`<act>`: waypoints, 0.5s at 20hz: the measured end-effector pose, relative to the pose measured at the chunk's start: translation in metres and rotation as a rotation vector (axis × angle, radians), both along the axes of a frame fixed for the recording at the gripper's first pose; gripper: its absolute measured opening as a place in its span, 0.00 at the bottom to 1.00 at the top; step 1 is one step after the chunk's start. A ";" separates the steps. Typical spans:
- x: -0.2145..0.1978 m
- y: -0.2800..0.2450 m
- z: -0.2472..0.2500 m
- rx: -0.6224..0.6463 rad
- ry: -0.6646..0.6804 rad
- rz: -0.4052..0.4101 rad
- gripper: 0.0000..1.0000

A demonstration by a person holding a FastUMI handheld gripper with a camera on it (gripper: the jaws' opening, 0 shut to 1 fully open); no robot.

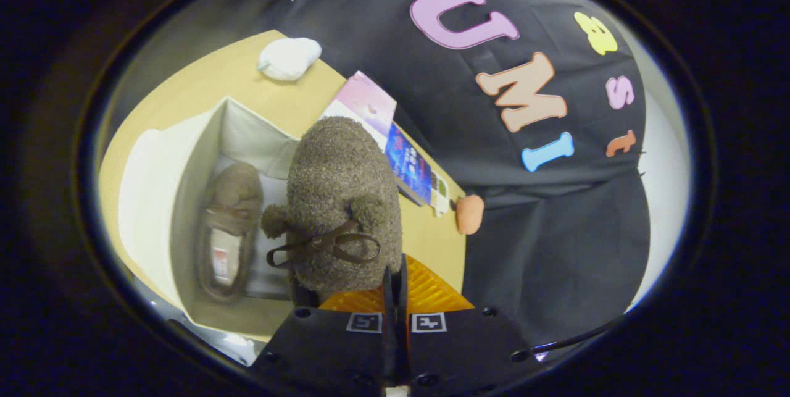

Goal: Open the storage box then place both shoes into the box .Put the left shoe in first, then the right shoe, with the right side of both shoes facing outward in a uniform manner.

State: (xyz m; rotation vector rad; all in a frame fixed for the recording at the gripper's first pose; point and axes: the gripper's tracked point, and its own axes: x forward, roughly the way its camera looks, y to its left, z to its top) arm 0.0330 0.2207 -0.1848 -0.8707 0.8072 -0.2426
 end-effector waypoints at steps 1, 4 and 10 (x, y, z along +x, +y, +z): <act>0.004 0.004 -0.011 0.037 0.019 -0.011 0.04; 0.010 -0.002 -0.036 0.080 0.075 -0.059 0.04; 0.014 -0.011 -0.100 0.200 0.219 -0.107 0.04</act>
